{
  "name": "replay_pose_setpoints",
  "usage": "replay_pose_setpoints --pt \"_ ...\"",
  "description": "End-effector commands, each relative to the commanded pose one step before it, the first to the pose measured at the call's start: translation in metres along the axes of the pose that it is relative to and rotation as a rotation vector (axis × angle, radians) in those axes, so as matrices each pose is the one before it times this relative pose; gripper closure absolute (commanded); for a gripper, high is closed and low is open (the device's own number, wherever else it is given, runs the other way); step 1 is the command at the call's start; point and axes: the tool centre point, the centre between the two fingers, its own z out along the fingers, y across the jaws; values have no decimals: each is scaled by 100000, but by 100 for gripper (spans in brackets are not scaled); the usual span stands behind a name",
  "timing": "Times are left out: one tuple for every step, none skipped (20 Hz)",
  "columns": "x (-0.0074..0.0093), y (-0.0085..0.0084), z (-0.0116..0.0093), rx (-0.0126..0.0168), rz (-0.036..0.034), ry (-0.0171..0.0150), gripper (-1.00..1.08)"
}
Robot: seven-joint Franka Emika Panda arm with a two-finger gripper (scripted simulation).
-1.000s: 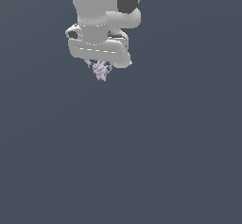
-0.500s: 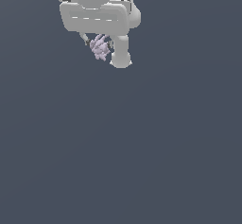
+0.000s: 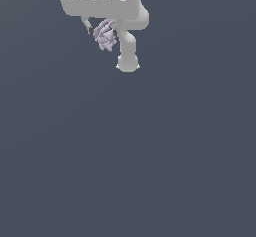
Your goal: Pick up the object and move it to a goal position.
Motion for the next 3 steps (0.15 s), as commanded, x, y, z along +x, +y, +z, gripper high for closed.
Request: replay_pose_setpoints --pt "42 -35 -369 -10 8 -94 108" --pt "26 -4 -26 0 0 0 108" --pt "15 -1 5 0 0 0 108"
